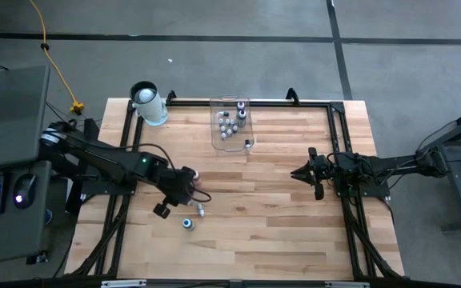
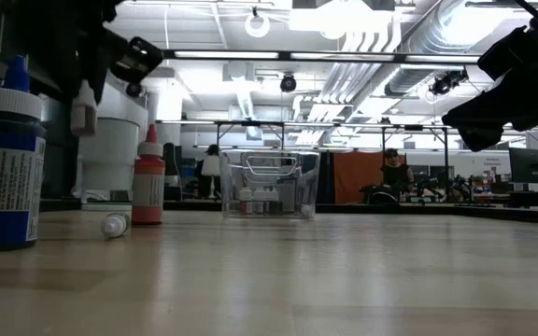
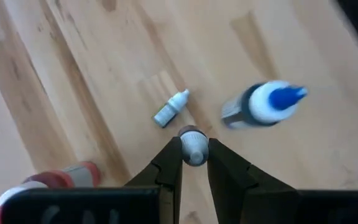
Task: Pick & Place food coloring
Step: Put the small violet food coloring bottle into the container
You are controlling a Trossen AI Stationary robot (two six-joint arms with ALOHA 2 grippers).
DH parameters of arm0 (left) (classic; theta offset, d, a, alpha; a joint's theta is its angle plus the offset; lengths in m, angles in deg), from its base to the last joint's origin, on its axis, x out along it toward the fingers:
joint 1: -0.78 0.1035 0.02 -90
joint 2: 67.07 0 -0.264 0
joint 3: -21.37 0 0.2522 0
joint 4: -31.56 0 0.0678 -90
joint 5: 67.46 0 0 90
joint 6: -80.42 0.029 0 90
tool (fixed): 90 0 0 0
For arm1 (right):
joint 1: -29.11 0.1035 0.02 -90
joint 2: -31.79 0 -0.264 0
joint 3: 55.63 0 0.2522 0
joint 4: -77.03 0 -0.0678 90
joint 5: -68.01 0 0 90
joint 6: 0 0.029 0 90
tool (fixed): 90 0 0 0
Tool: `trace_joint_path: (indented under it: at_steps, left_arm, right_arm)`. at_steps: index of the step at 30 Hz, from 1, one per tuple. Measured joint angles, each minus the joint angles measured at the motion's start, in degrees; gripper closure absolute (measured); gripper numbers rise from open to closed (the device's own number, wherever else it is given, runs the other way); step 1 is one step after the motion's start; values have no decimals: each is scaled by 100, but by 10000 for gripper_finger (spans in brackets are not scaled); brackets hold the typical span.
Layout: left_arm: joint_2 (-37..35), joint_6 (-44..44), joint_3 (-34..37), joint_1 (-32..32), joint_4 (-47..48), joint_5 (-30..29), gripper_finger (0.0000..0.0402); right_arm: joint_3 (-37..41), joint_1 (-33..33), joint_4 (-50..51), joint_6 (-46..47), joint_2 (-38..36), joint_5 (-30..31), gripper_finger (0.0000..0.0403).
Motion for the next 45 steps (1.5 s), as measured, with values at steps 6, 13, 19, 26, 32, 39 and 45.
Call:
trace_joint_path:
  at_steps: [6, 13, 19, 26, 32, 39, 45]
  left_arm:
    - [-302, -377, 0, 0, -36, 130, 349]
    - [-420, -812, 0, 37, -224, 125, 349]
    - [-602, -1219, 0, 504, -420, 132, 349]
    - [-625, -1220, -510, 1156, -531, 75, 349]
    - [-468, -1212, -1152, 1660, -271, -250, 349]
    - [214, -1156, -2248, 2292, 317, -505, 349]
    - [1075, -846, -3303, 2737, 1548, -774, 349]
  right_arm:
    - [0, 1, 0, 0, -1, 0, 354]
    - [0, 1, 0, 0, -1, 0, 350]
    - [0, -1, 0, 0, 2, 0, 354]
    - [0, 1, 0, 0, -1, 0, 355]
    - [0, 1, 0, 0, -1, 0, 350]
    - [0, 1, 0, 0, -1, 0, 354]
    - [0, 0, 0, 0, -2, 0, 351]
